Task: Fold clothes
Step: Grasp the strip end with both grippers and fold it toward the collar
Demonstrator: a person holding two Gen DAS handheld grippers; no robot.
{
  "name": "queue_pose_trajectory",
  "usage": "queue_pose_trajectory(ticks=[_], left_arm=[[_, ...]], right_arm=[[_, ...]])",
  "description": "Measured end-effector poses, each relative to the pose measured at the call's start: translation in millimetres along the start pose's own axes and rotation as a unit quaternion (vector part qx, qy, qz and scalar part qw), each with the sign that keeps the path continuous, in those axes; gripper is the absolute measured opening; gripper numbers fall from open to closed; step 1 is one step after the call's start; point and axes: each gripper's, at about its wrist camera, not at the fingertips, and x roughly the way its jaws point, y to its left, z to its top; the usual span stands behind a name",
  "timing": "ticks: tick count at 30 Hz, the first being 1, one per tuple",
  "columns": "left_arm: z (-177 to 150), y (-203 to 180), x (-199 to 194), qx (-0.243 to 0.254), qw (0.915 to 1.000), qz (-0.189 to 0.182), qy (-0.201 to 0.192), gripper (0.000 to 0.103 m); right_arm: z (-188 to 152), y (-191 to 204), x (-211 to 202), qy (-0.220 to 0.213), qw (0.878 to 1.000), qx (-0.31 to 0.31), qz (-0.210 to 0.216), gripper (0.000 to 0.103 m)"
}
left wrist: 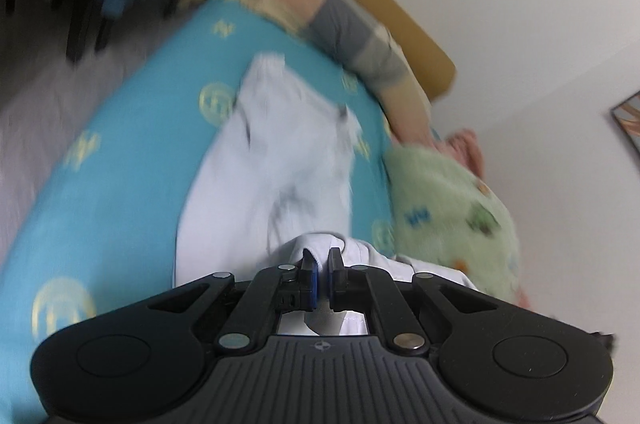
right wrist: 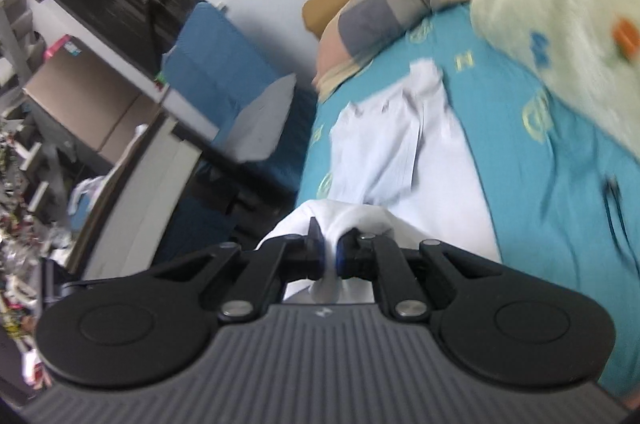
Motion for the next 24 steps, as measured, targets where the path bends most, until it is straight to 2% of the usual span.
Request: queue_pose_trajectory(ticks=[4, 8, 12, 16, 17, 18, 19, 20, 21, 22, 24], left_arm=[[32, -3, 68, 0.032, 0.9977, 0.048, -0.036, 0.005], [47, 4, 135, 0.068, 0.9918, 0.087, -0.065, 0.005], [44, 21, 188, 0.087, 0.9885, 0.106, -0.064, 0.006], [37, 27, 214, 0.129, 0.9825, 0.125, -0.051, 0.009], [35, 25, 215, 0.141, 0.9803, 0.129, -0.048, 0.015], [33, 21, 214, 0.157, 0.9776, 0.132, -0.046, 0.028], [31, 15, 211, 0.174, 0.9746, 0.134, -0.045, 0.037], [27, 10, 204, 0.186, 0.9719, 0.136, -0.050, 0.052], [24, 4, 197, 0.198, 0.9690, 0.137, -0.055, 0.060], [20, -2, 190, 0.210, 0.9661, 0.138, -0.061, 0.062], [11, -11, 171, 0.220, 0.9635, 0.135, -0.070, 0.076]], right_arm=[[25, -12, 73, -0.009, 0.998, -0.037, -0.040, 0.010], [37, -40, 141, -0.005, 0.996, -0.063, -0.069, 0.010], [39, -79, 192, 0.009, 0.994, -0.062, -0.086, 0.010], [30, -101, 211, 0.013, 0.995, -0.054, -0.084, 0.011], [29, -101, 211, 0.013, 0.995, -0.058, -0.083, 0.011], [28, -99, 212, 0.015, 0.994, -0.062, -0.085, 0.013], [28, -94, 211, 0.017, 0.994, -0.067, -0.086, 0.019], [28, -89, 209, 0.020, 0.993, -0.073, -0.086, 0.027], [29, -84, 208, 0.022, 0.993, -0.078, -0.086, 0.050], [28, -77, 203, 0.016, 0.992, -0.089, -0.084, 0.072], [22, -59, 188, -0.004, 0.990, -0.118, -0.082, 0.083]])
